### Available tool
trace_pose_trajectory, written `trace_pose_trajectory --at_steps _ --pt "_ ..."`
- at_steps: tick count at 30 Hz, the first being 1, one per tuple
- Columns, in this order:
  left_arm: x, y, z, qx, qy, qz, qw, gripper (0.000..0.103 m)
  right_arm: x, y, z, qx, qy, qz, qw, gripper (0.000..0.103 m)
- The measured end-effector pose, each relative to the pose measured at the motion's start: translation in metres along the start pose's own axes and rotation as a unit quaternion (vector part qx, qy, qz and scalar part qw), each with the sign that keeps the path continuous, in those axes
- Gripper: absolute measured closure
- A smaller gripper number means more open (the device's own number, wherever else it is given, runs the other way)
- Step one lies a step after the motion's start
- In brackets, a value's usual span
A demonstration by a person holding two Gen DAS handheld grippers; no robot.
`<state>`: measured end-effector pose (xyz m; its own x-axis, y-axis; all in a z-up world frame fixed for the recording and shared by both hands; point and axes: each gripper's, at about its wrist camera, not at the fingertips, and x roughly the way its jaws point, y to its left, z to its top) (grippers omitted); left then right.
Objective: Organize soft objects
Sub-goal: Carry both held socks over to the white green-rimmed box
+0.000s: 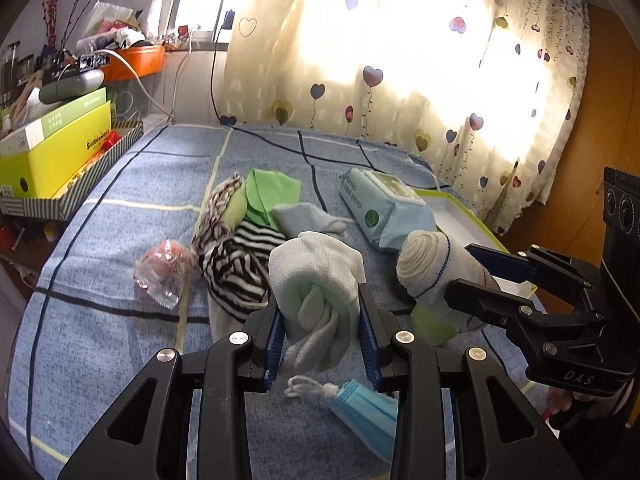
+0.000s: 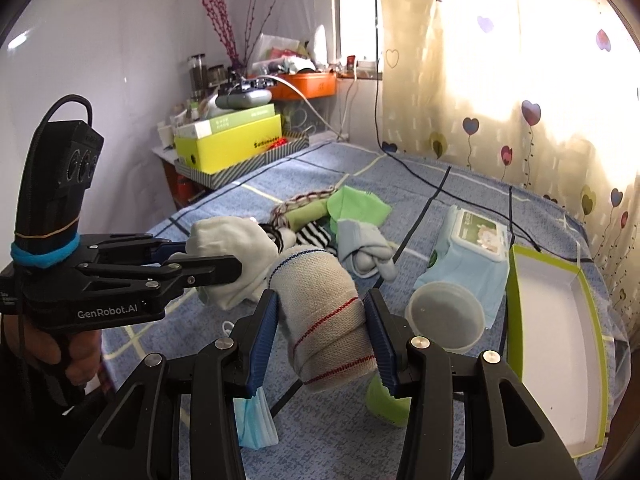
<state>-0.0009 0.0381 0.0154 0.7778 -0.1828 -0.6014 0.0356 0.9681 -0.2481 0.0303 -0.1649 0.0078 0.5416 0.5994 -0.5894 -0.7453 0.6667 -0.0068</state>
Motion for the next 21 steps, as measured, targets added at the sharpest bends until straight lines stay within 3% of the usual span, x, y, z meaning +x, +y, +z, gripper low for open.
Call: trace_pose_trajectory --at_steps 13,21 --pt "0.024 -0.049 0.035 0.043 -0.008 -0.022 0.9988 0.069 -0.026 -0.057 -0.001 0.050 -0.033 -0.036 0.998 0.060" --pt "0.047 -0.092 0.052 0.080 0.002 -0.040 0.9960 0.069 -0.045 -0.110 -0.018 0.097 -0.051 -0.068 0.992 0.060"
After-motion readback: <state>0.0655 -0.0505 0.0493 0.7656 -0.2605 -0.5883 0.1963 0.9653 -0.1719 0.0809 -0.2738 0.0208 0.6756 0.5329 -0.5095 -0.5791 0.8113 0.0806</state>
